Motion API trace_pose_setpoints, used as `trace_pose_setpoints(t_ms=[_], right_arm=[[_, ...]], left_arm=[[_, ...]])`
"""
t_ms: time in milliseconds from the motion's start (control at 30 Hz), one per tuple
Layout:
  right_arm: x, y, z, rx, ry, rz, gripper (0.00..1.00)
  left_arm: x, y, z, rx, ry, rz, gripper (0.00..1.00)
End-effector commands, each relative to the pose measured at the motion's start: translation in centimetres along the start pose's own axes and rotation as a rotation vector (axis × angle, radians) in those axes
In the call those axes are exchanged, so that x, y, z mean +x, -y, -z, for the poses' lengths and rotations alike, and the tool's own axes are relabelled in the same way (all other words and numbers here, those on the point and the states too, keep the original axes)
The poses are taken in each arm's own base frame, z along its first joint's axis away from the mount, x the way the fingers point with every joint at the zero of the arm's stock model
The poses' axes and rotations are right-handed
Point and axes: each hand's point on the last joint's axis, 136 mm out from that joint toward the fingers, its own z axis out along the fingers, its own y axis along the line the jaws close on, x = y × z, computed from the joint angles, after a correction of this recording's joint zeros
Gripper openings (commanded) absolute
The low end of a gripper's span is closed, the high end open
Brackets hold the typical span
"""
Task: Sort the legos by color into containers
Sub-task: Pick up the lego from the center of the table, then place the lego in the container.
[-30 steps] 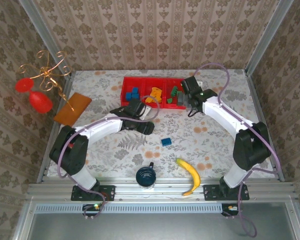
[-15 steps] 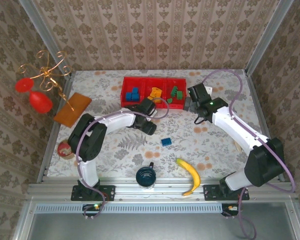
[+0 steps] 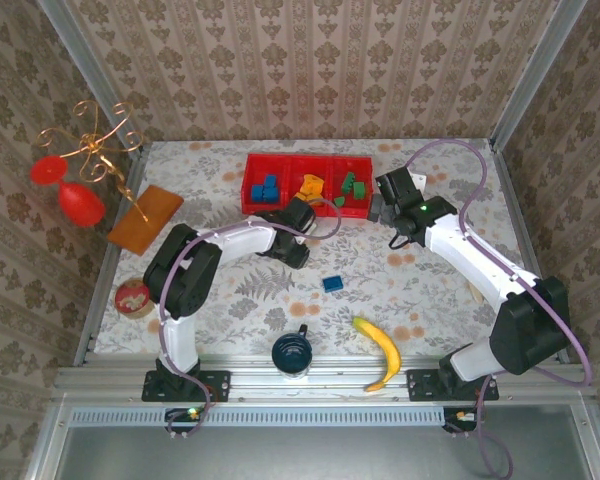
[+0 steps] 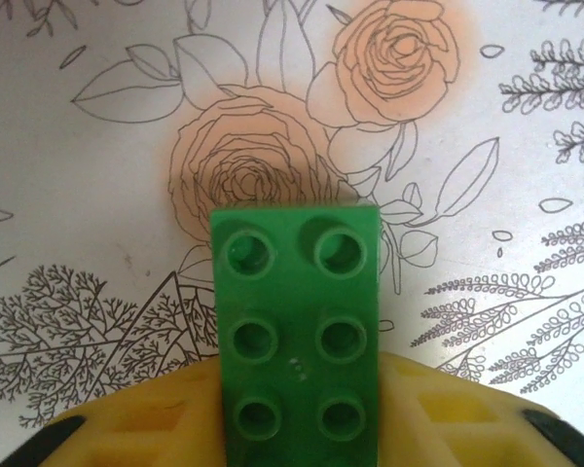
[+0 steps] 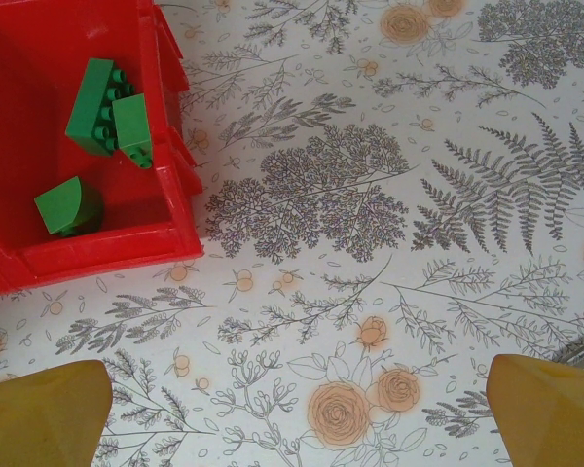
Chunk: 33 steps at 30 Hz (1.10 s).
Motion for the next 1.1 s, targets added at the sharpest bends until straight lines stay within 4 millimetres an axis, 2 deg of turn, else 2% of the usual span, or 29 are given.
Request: trace_pose_setpoints(t_ms=[0, 100, 200, 333, 400, 633, 900, 1067], right_arm=[[-0.9, 0.9, 0.7, 0.019, 0.048, -0.035, 1.00], [-0.9, 1.0, 0.8, 0.021, 0.049, -0.032, 1.00], [-0.9, 1.3, 1.1, 0.027, 0.054, -0.030, 1.00], [-0.7, 1.8, 1.1, 0.047, 0.054, -0.025, 1.00], [-1.2, 2.3, 2.0, 0.044, 0.083, -0.041, 1.00], [-0.9, 4.3, 2.7, 0.076, 0.134, -0.081, 1.00], [-0.3, 7.3, 4.0, 0.117, 0.162, -0.114, 1.00], [-0.1, 8.4, 4.8, 0.119, 0.180, -0.133, 1.00]], left_arm=[[-0.5, 0.0, 0.1, -0.009, 0.002, -0.006, 0.28], [-1.2, 0.0, 0.5, -0.007, 0.021, 0.000, 0.21], [-2.1, 0.0, 1.3, -0.004, 0.049, 0.011, 0.20], [-4.0, -0.1, 3.4, -0.010, 0.110, 0.015, 0.20], [-5.2, -0.3, 4.6, -0.022, 0.145, 0.020, 0.20], [-10.7, -0.1, 7.5, -0.011, 0.273, 0.033, 0.20], [-17.7, 1.3, 8.4, 0.037, 0.396, 0.035, 0.21], [-21.3, 1.9, 8.0, 0.053, 0.447, 0.016, 0.21]])
